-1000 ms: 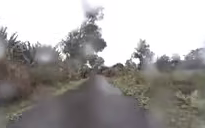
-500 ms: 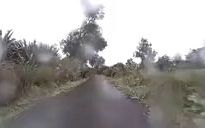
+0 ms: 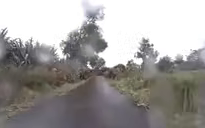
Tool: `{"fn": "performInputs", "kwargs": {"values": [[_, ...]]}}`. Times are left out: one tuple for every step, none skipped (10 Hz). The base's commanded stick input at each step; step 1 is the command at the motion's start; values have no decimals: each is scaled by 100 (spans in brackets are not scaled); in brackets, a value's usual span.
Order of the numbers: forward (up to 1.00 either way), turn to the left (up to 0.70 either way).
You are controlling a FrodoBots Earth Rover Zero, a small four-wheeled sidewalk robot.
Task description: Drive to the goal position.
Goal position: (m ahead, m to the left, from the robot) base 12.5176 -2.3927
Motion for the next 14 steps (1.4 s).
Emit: {"fn": "performInputs", "kwargs": {"values": [[85, 0], [85, 0], [85, 0], [85, 0], [85, 0], [85, 0], [85, 0], [85, 0], [85, 0], [85, 0], [85, 0], [85, 0], [85, 0], [85, 0]]}}
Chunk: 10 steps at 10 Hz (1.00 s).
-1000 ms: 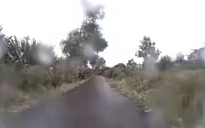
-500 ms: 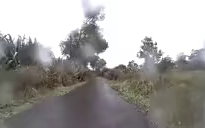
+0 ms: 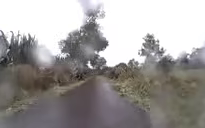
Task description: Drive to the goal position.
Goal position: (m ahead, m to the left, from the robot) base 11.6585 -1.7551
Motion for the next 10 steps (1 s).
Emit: {"fn": "performInputs", "kwargs": {"values": [[85, 0], [85, 0], [85, 34], [85, 34], [85, 34], [85, 34], [85, 0], [85, 0], [85, 0], [85, 0]]}}
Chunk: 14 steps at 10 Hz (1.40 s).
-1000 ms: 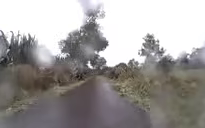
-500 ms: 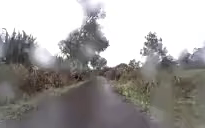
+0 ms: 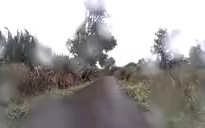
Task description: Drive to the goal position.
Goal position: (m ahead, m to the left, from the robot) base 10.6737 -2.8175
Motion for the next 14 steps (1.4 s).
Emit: {"fn": "performInputs", "kwargs": {"values": [[85, 0], [85, 0], [85, 0], [85, 0], [85, 0], [85, 0], [85, 0], [85, 0], [85, 0], [85, 0], [85, 0], [85, 0], [85, 0], [85, 0]]}}
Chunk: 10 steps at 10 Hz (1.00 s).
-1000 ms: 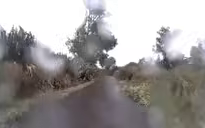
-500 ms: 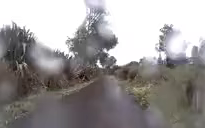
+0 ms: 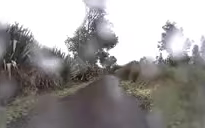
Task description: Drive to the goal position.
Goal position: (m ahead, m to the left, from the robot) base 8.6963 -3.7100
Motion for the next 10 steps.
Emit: {"fn": "performInputs", "kwargs": {"values": [[85, 0], [85, 0], [85, 0], [85, 0], [85, 0], [85, 0], [85, 0], [85, 0], [85, 0], [85, 0]]}}
